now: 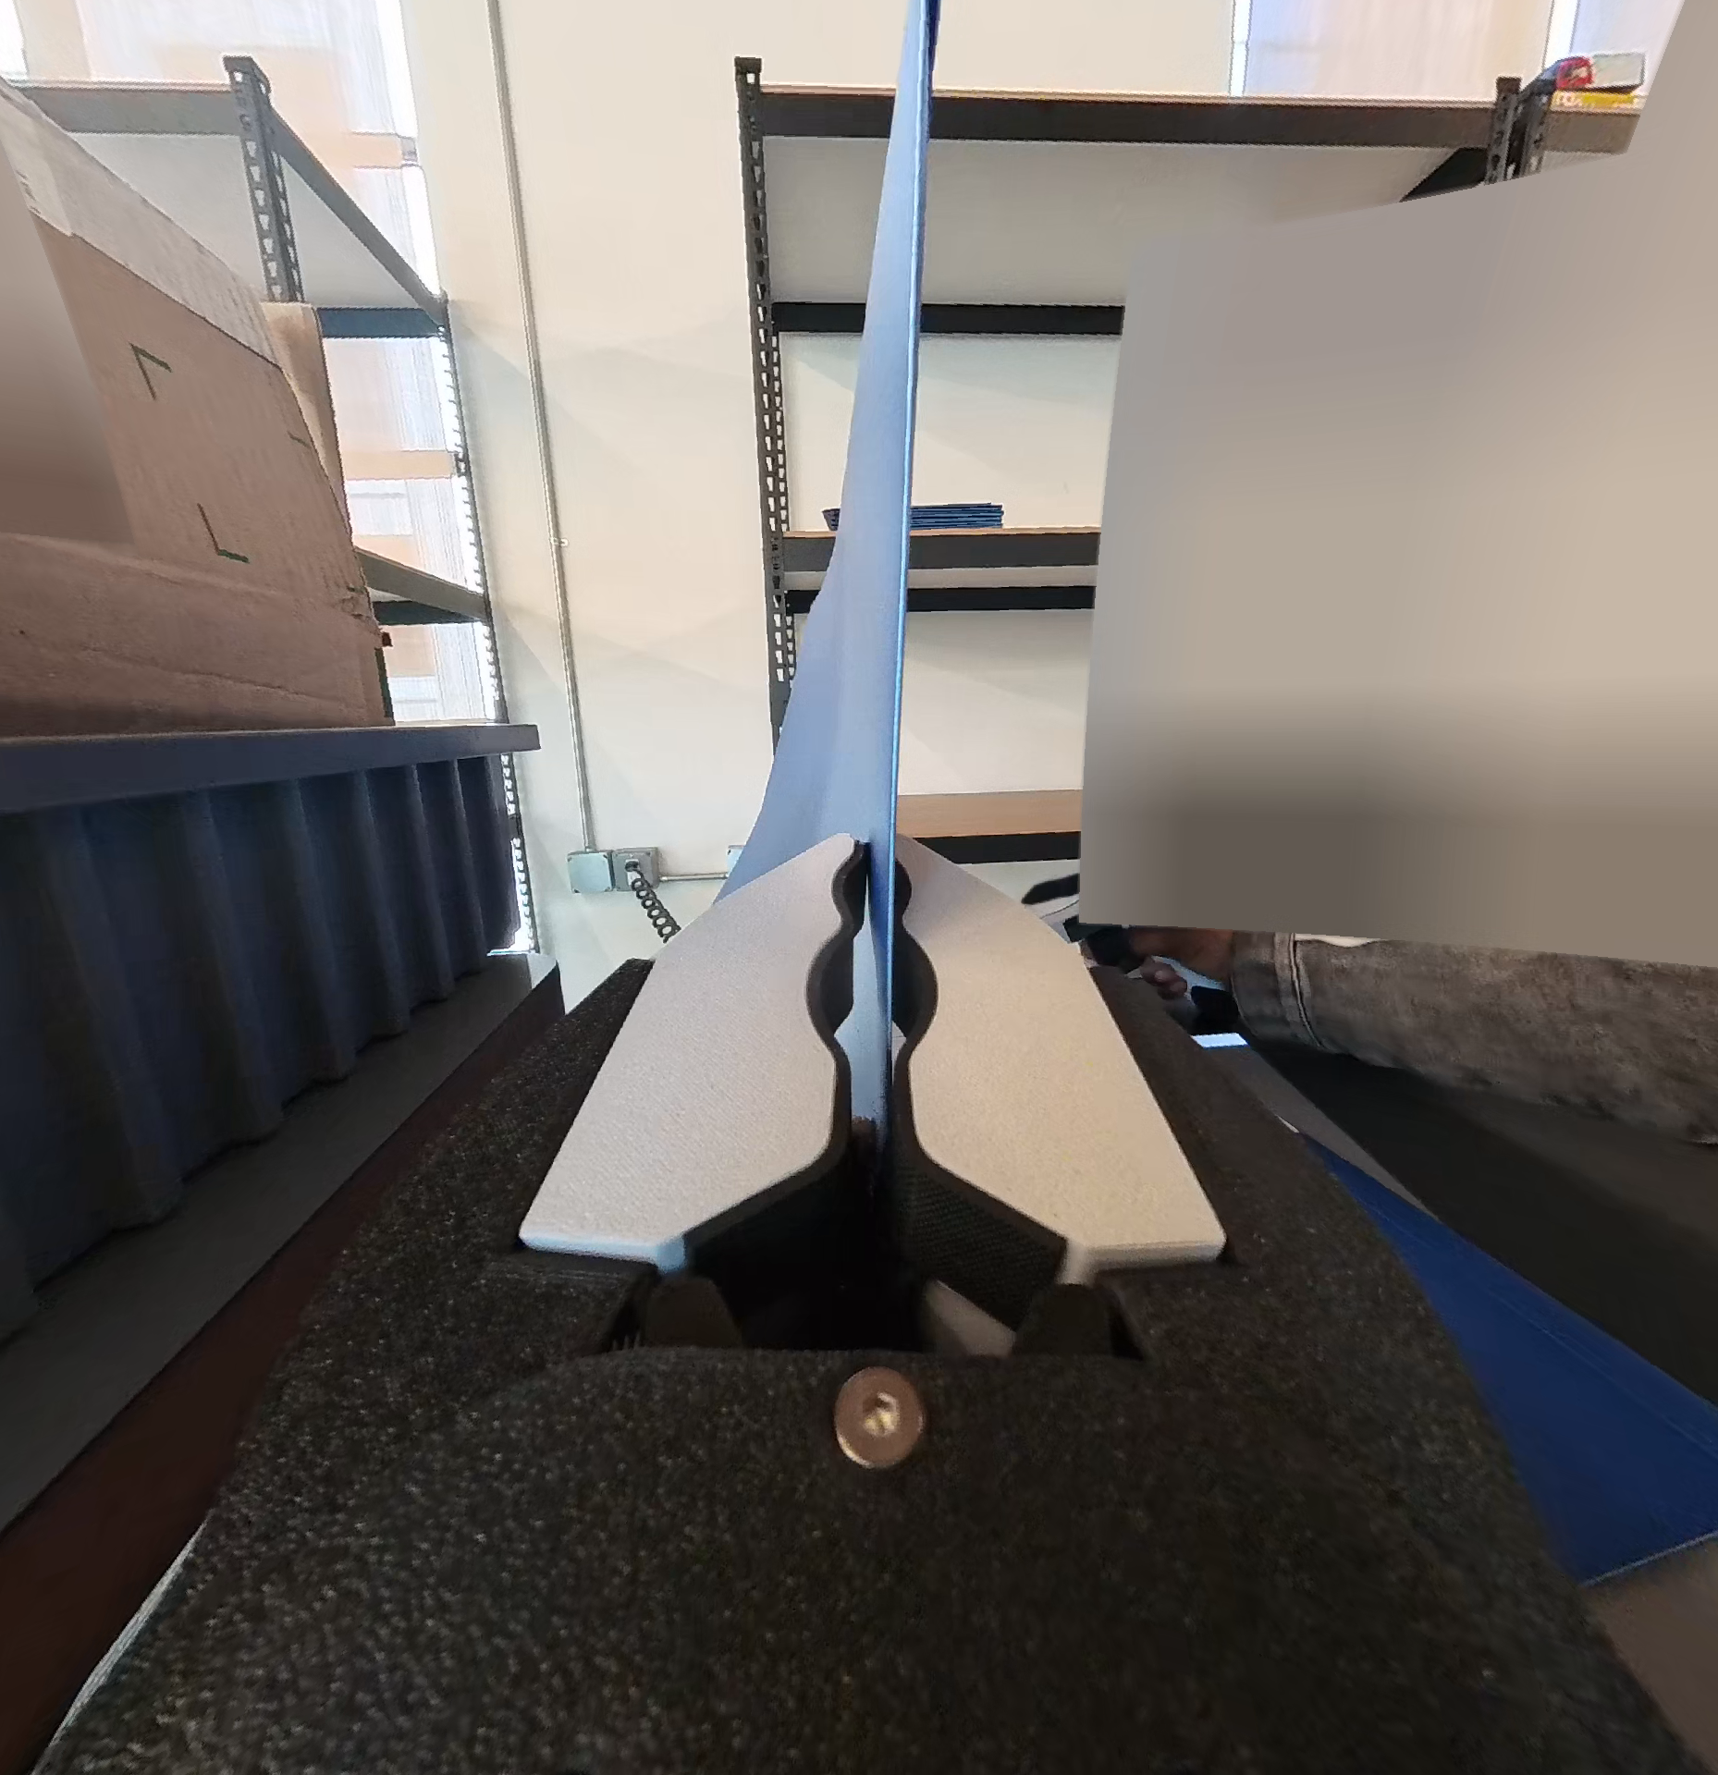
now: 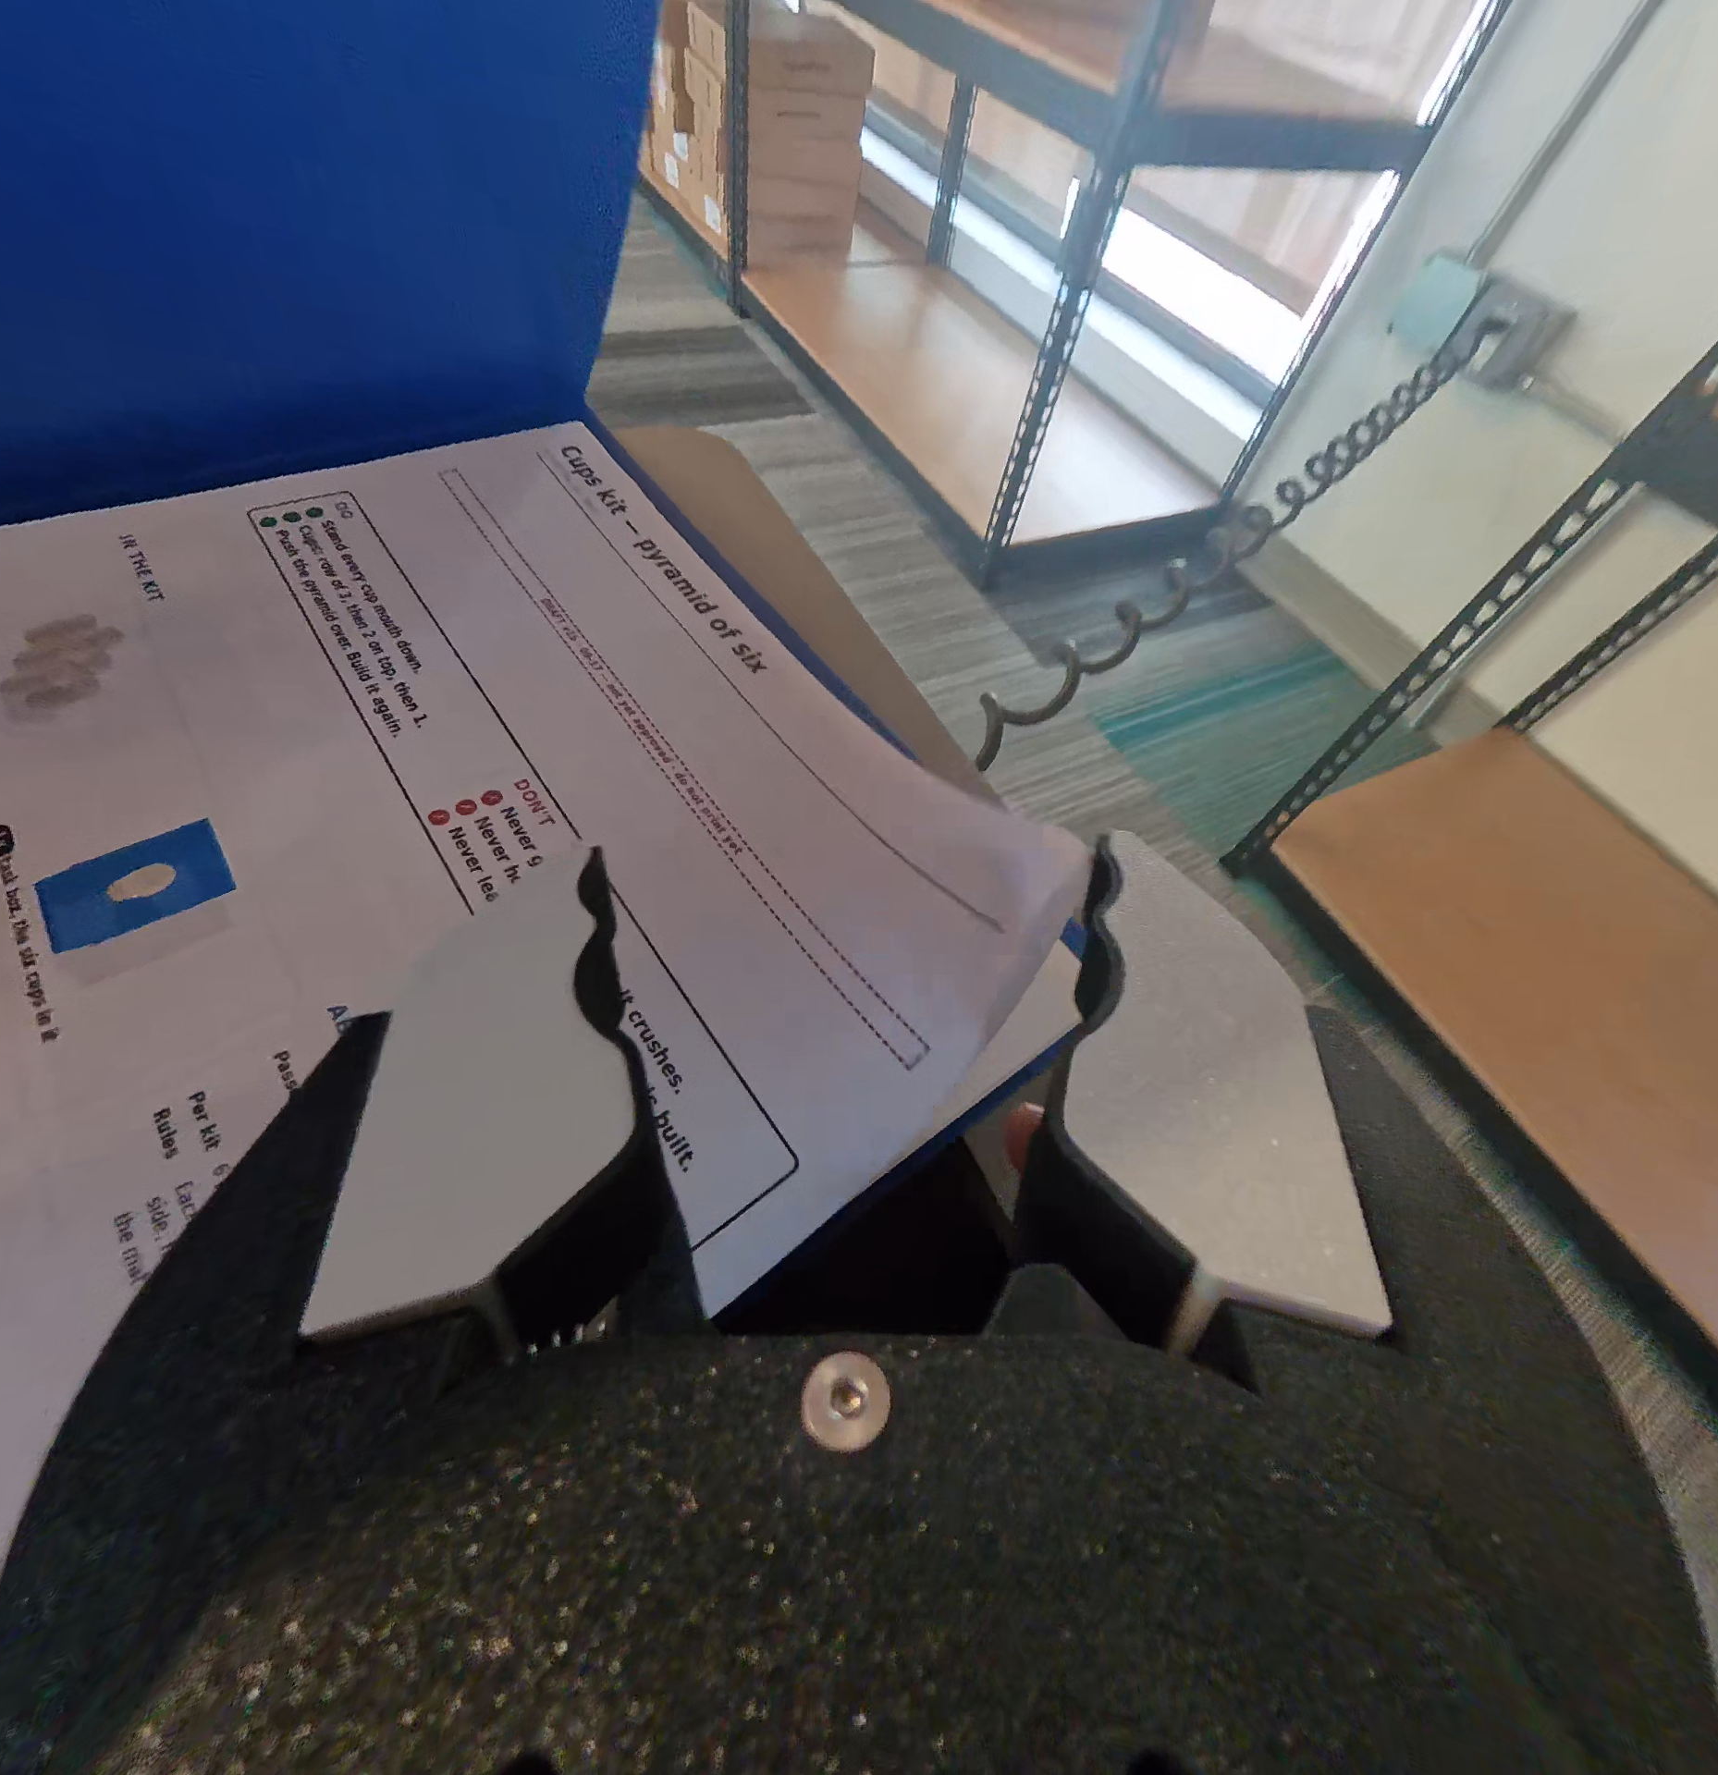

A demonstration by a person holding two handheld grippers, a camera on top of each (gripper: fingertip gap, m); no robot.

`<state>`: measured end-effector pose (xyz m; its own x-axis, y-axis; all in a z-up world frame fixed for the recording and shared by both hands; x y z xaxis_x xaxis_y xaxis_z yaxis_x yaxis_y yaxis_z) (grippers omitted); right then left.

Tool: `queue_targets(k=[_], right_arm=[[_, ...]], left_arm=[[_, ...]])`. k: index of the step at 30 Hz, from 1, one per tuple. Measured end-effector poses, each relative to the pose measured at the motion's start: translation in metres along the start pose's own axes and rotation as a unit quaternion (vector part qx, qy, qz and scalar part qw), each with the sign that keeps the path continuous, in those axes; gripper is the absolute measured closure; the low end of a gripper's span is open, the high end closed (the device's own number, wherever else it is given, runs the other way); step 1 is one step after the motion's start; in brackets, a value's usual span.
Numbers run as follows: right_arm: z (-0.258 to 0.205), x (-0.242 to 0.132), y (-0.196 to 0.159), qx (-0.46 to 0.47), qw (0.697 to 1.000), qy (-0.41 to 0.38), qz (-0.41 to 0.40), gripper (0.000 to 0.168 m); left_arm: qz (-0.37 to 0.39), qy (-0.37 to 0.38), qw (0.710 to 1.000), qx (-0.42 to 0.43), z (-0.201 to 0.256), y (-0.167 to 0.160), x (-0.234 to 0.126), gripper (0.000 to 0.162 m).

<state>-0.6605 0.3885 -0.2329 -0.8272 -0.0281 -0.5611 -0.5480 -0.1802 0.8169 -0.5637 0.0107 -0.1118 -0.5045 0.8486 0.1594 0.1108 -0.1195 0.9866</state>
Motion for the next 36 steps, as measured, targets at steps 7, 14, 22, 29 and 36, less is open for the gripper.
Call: queue_targets(k=[7, 14, 22, 29, 36], right_arm=[[-0.004, 0.000, 0.002, -0.024, 1.000, 0.003, 0.010, 0.099], [0.005, 0.001, 0.001, -0.006, 1.000, -0.021, 0.003, 0.102], [0.008, 0.000, 0.001, -0.019, 0.998, -0.052, 0.004, 0.097], [0.009, -0.002, 0.003, -0.014, 0.998, -0.053, 0.014, 0.093], [0.010, -0.005, 0.005, -0.016, 0.998, -0.060, 0.028, 0.093]], left_arm=[[0.000, 0.000, 1.000, 0.000, 0.000, 0.000, 0.000, 0.161], [0.000, -0.001, 1.000, 0.001, 0.000, 0.000, 0.000, 0.161], [0.001, 0.001, 1.000, 0.002, 0.000, 0.000, -0.001, 0.161], [0.002, 0.001, 1.000, 0.003, 0.000, 0.000, -0.001, 0.161], [0.002, 0.002, 1.000, 0.004, 0.000, 0.000, -0.001, 0.161]])
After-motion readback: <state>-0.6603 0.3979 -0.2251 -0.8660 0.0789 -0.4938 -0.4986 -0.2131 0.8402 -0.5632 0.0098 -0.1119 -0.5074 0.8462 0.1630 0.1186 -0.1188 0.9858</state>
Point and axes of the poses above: each gripper's, where its closed fingertips meet, x out along the fingers, y out of its top, z = x × y across the jaws, the point moved 2 cm from there along -x, back along the fingers, and after that the axes turned 11 degrees about -z, right-handed, at the moved point
